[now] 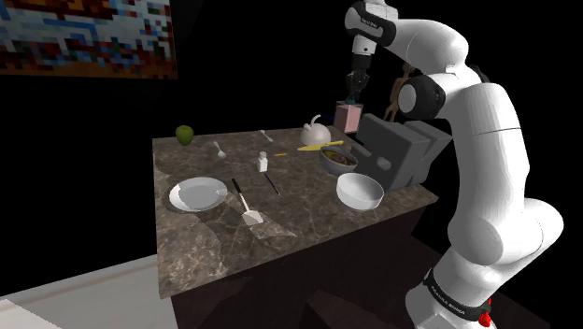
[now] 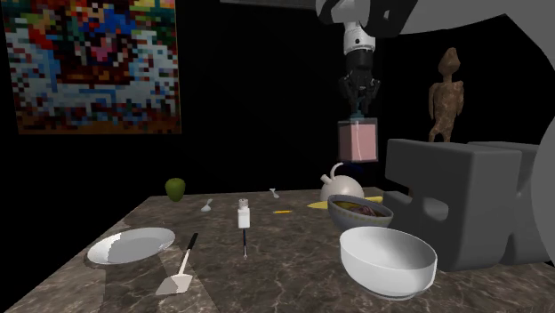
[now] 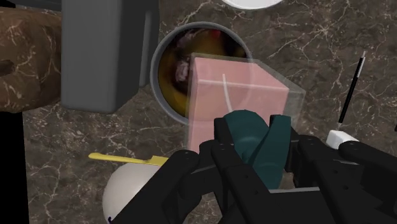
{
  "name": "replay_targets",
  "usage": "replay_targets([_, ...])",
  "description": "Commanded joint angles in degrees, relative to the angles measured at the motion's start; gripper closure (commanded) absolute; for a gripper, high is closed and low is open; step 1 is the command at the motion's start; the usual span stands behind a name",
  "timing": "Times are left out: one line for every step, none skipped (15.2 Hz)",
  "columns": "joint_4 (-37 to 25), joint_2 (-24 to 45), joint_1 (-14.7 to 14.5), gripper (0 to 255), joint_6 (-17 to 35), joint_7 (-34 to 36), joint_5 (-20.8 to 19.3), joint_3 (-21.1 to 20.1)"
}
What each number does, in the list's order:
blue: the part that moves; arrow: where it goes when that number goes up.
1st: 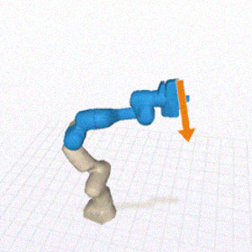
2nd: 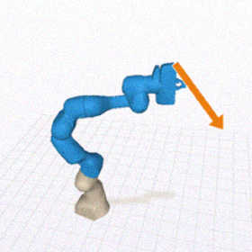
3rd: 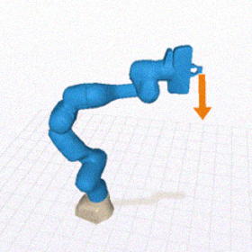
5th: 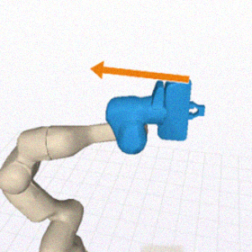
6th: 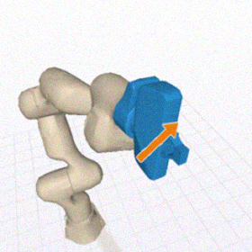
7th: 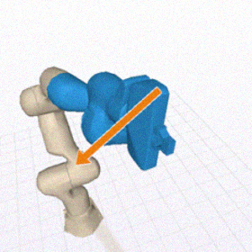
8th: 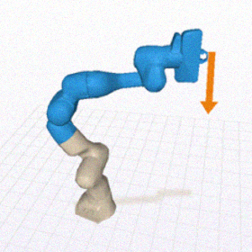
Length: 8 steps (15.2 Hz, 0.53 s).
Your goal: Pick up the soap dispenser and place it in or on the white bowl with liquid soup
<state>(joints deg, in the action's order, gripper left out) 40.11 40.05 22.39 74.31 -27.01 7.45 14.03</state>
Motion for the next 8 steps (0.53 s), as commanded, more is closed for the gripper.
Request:
replay_targets([3.03, -1.13, 0.03, 255, 1.94, -0.71, -0.18, 0.2])
replay_targets([5.61, -2.14, -0.36, 255, 3.48, -0.77, -0.35, 0.3])
replay_targets([7.85, -2.97, -0.69, 255, 4.88, -0.81, -0.49, 0.38])
replay_targets([9.85, -3.67, -0.97, 255, 6.16, -0.85, -0.62, 0.44])
replay_targets([11.67, -4.27, -1.22, 255, 7.37, -0.87, -0.73, 0.48])
replay_targets([13.35, -4.8, -1.44, 255, 8.51, -0.89, -0.83, 0.51])
replay_targets([14.9, -5.25, -1.64, 255, 9.6, -0.91, -0.91, 0.54])
replay_targets([16.36, -5.65, -1.83, 255, 10.65, -0.92, -0.99, 0.56])
